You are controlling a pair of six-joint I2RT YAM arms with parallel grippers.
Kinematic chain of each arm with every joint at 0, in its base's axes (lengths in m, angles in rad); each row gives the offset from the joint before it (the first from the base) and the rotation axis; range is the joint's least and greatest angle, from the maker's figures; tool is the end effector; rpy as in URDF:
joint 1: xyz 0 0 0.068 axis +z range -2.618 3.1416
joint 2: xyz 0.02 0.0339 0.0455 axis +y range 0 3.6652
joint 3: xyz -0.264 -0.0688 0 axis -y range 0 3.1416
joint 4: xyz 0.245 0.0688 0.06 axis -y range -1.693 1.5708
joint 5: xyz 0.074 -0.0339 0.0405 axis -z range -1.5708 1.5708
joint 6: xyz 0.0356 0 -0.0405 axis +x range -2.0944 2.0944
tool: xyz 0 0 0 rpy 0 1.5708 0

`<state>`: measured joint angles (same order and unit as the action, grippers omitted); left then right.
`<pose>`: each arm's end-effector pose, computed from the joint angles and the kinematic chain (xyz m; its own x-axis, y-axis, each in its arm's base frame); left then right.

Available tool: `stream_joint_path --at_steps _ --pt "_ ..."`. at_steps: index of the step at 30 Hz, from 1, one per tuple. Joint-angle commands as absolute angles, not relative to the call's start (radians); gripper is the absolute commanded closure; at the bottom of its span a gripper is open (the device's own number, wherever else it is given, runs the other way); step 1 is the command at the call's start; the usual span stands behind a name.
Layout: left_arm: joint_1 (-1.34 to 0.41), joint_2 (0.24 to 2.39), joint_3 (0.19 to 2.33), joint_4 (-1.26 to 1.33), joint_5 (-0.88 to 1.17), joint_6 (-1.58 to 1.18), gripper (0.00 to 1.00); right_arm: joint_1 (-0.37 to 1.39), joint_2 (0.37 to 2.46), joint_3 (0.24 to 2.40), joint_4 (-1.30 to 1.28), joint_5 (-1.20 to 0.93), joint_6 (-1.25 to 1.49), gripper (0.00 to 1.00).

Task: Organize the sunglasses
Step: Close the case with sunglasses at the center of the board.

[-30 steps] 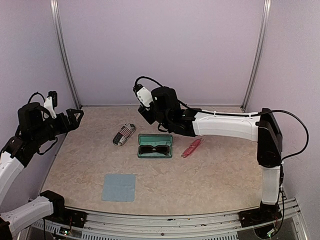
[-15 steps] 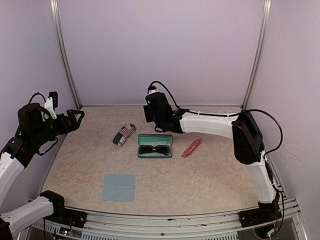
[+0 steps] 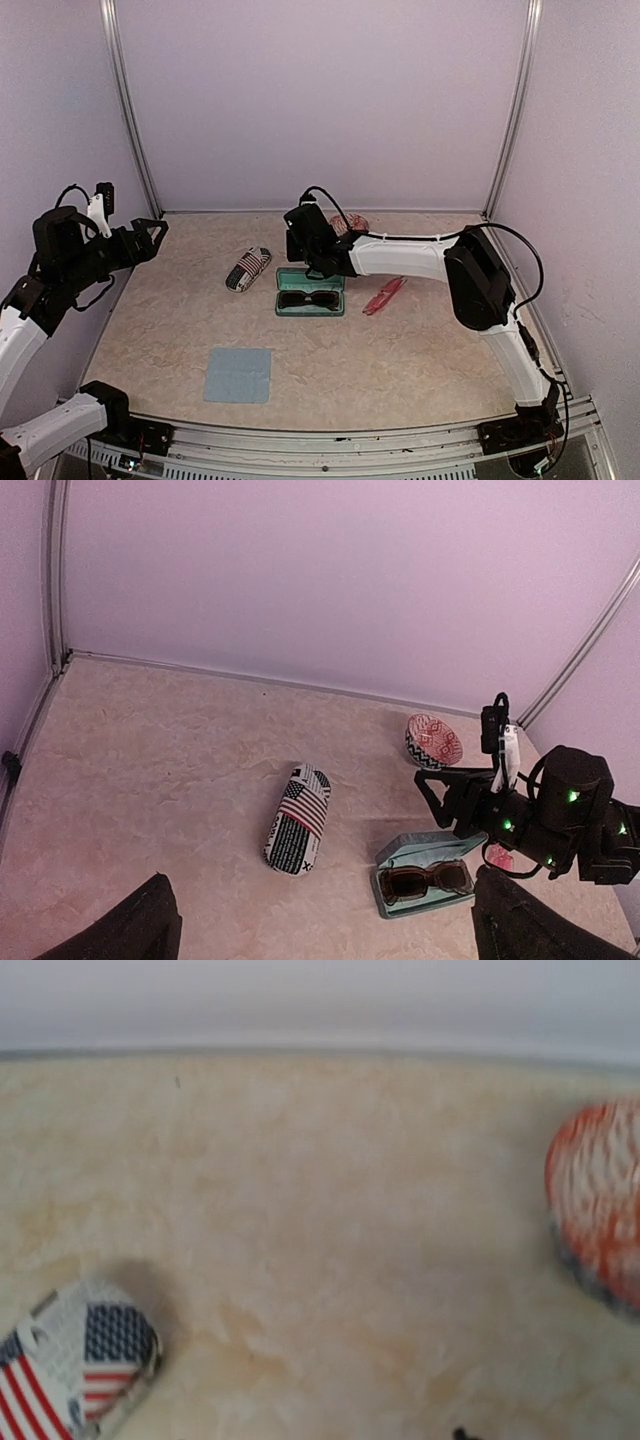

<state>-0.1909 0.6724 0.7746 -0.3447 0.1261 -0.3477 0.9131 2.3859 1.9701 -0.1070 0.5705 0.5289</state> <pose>0.1535 -0.0342 0.3364 -0.3266 -0.2812 -0.9024 0.2093 0.9095 -0.3592 0.3518 0.4240 0.1986 -0.4553 0.1053 -0.8841 -0.1741 0.9633 0.2044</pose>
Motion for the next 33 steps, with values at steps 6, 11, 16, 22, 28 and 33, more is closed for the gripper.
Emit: stream_joint_path --at_steps 6,11,16,22,28,33 --pt "-0.183 0.666 0.765 -0.318 0.134 -0.352 0.01 0.911 2.384 1.820 -0.100 0.469 0.712 0.46" --pt "-0.182 0.667 0.765 -0.319 0.132 -0.353 0.01 0.922 2.369 1.762 -0.089 0.457 0.732 0.46" --pt "-0.183 0.668 0.765 -0.320 0.129 -0.353 0.01 0.944 2.367 1.734 -0.094 0.460 0.732 0.46" --pt "-0.183 0.670 0.765 -0.321 0.127 -0.353 0.01 0.980 2.372 1.684 -0.103 0.450 0.743 0.46" --pt "-0.183 0.671 0.765 -0.320 0.127 -0.353 0.01 1.023 2.358 1.595 -0.115 0.423 0.782 0.45" --pt "-0.183 0.676 0.767 -0.320 0.130 -0.352 0.01 1.035 2.329 1.533 -0.098 0.412 0.799 0.45"
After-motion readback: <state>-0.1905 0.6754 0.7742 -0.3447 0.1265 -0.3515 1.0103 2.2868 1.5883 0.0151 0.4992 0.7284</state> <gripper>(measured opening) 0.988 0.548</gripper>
